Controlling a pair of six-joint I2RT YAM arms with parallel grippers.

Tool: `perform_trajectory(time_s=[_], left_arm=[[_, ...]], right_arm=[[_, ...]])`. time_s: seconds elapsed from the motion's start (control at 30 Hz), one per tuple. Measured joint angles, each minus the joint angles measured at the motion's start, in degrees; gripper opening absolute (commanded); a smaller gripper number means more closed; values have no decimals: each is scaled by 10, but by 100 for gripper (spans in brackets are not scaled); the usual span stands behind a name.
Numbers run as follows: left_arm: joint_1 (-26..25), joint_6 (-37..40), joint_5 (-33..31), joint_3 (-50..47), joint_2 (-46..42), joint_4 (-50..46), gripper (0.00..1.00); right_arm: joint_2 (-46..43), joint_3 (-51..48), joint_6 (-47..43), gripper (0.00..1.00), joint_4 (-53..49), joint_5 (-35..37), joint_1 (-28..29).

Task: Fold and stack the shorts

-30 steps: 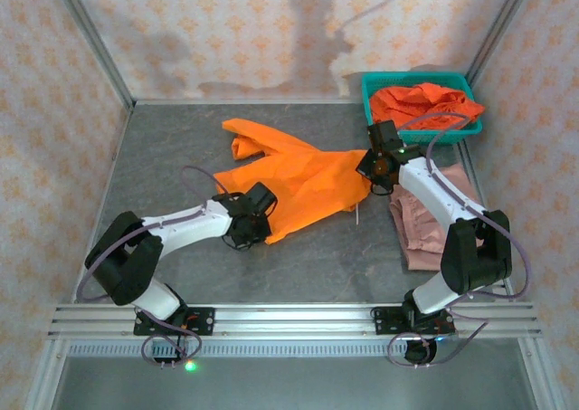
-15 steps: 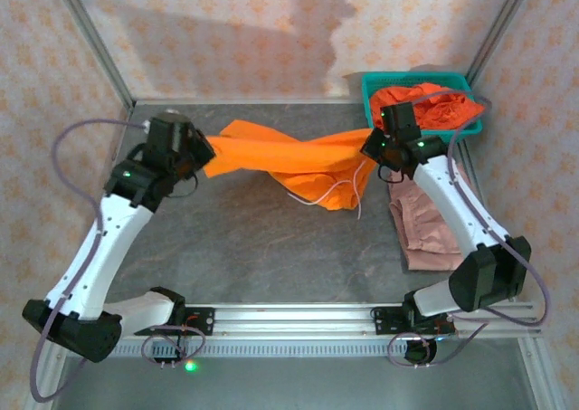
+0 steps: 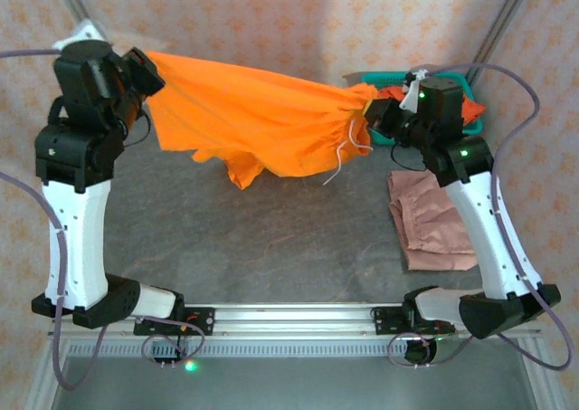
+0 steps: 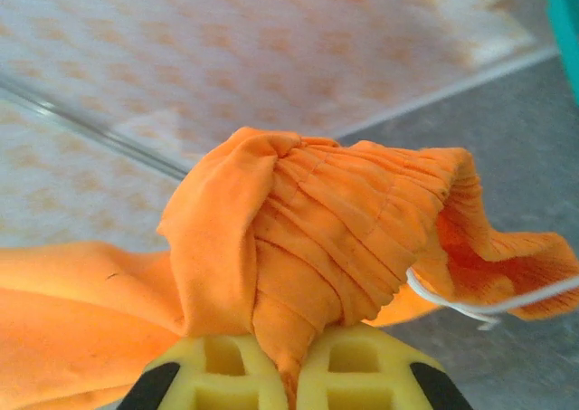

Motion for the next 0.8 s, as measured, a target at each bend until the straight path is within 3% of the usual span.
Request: perform_trajectory(time_s=[0.27, 0.67, 0.8], left_arm=[[4, 46, -57, 174, 42, -4, 0], [4, 95, -141, 252, 65, 60, 0], [10, 103, -158, 258, 79, 80, 0]], right_arm=[[-14, 72, -9, 0, 28, -24, 100], [-2, 144, -15, 0, 94, -14, 309], [-9, 127, -20, 0, 107, 33, 341]])
